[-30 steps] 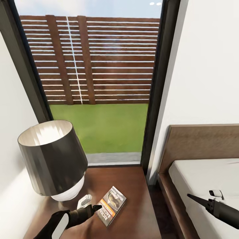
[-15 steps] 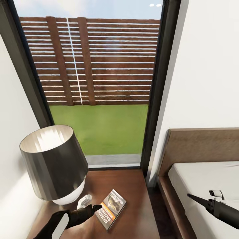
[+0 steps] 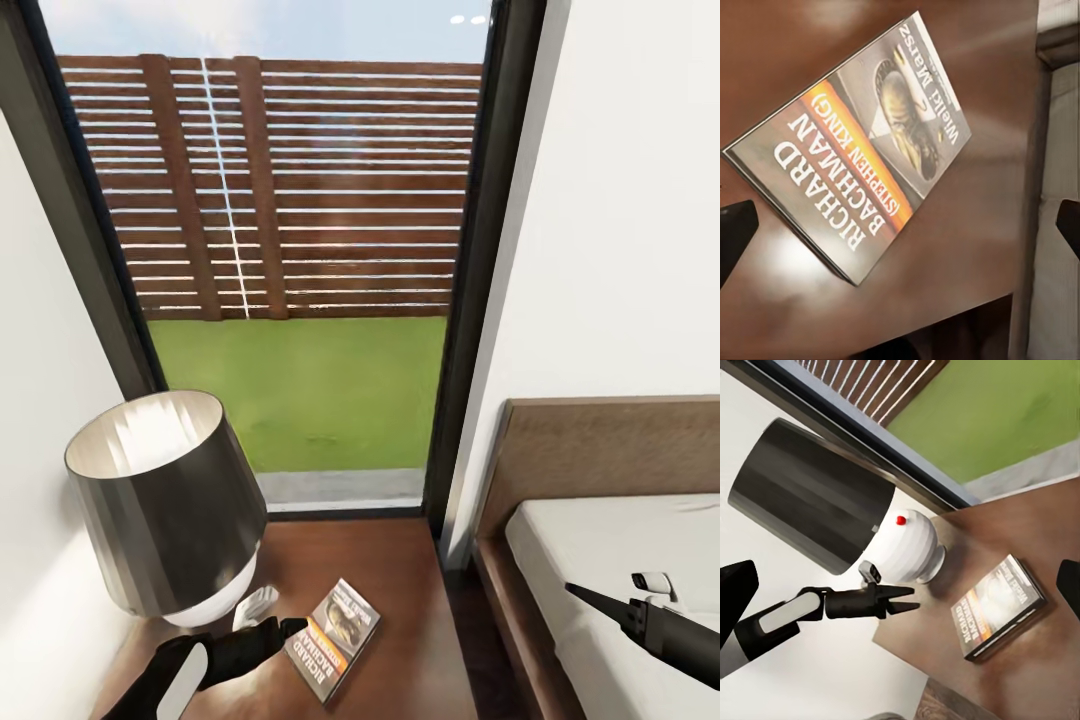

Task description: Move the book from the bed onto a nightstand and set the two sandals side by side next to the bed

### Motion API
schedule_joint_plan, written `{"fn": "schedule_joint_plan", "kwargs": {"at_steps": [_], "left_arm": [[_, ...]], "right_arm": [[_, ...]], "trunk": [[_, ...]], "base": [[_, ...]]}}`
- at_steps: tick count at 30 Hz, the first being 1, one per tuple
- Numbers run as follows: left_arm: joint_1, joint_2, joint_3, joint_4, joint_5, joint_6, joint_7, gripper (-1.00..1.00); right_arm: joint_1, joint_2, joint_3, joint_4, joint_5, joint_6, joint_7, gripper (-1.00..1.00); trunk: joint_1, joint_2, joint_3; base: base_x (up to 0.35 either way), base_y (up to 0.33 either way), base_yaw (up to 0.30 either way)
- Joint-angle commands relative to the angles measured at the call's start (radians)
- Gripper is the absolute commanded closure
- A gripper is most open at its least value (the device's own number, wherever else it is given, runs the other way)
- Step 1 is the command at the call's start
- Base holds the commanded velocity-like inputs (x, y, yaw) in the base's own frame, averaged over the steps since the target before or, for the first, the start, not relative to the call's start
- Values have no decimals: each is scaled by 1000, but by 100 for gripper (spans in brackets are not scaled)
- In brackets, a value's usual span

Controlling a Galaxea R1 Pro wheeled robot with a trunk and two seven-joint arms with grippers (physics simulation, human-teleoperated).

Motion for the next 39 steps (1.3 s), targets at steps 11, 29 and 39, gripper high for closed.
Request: {"fn": "schedule_joint_plan", "kwargs": {"at_steps": [11, 29, 39], "left_arm": [[0, 0, -1, 6, 4, 6, -3, -100], [4, 1, -1, 7, 2, 5, -3, -100], [10, 0, -2, 10, 2, 3, -3, -100]], "right_arm": [[0, 2, 1, 1, -3, 7, -1, -100], [0, 2, 1, 1, -3, 7, -1, -100], [0, 3, 1, 1, -3, 7, -1, -100]], "trunk": [[-4, 7, 2], [-42, 77, 34], [-81, 147, 65]], "base": [[0, 0, 0], [0, 0, 0], [0, 0, 0]]}}
